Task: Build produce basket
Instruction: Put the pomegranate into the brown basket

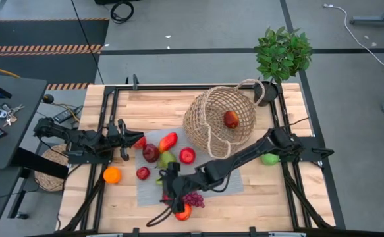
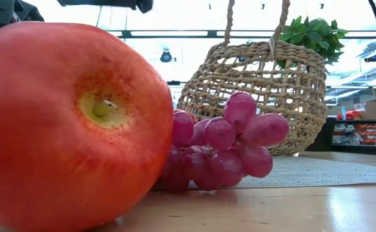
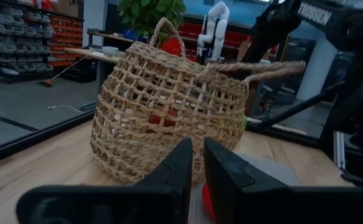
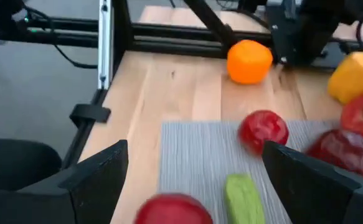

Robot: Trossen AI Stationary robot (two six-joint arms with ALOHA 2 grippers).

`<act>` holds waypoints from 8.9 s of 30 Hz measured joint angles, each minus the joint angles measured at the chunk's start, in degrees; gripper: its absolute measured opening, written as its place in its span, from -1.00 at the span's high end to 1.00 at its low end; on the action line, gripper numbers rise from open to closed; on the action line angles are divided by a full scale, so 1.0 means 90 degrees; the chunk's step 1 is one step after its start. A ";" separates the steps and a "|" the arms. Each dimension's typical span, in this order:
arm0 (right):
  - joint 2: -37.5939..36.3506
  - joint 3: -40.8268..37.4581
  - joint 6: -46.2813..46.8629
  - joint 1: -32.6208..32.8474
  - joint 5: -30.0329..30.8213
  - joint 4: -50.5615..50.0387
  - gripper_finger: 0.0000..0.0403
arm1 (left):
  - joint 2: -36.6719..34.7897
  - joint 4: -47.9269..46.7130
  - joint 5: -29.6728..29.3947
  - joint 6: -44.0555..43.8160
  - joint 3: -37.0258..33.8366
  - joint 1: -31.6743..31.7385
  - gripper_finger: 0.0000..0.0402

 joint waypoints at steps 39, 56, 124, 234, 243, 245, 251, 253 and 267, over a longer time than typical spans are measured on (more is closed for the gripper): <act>0.1114 -0.0042 -0.0516 0.0040 -0.0247 -0.0363 -0.95 | 0.0276 -0.0058 0.0009 -0.0004 0.0000 0.0000 0.76; 0.1068 -0.0039 -0.0513 -0.0100 -0.0076 -0.1055 -0.78 | 0.0276 -0.0058 0.0005 -0.0002 0.0000 0.0000 0.76; -0.4088 0.0028 0.1882 -0.0236 0.2171 -0.2795 -0.77 | 0.0361 -0.0014 0.0005 -0.0004 0.0000 0.0000 0.76; -0.5076 -0.2544 0.2483 -0.1557 0.2812 -0.7358 -0.77 | 0.0358 -0.0013 0.0005 -0.0004 0.0000 0.0001 0.76; -0.5093 -0.3659 0.2434 -0.2854 0.1628 -0.6228 -0.77 | 0.0358 -0.0013 0.0005 -0.0003 0.0000 0.0001 0.76; -0.5093 -0.3736 0.2376 -0.3138 0.1223 -0.5888 -0.77 | 0.0361 -0.0012 0.0005 -0.0004 0.0000 0.0000 0.76; -0.5035 -0.3953 0.2713 -0.3863 -0.0585 -0.5093 -0.77 | 0.0358 -0.0012 0.0007 -0.0002 0.0000 0.0002 0.76; -0.4994 -0.4009 0.2985 -0.3971 -0.1054 -0.5067 -0.77 | 0.0359 -0.0011 0.0006 -0.0003 0.0000 0.0000 0.76; -0.5001 -0.4387 0.3761 -0.4015 -0.1597 -0.5228 -0.97 | 0.0358 -0.0014 0.0005 -0.0004 0.0003 0.0000 0.76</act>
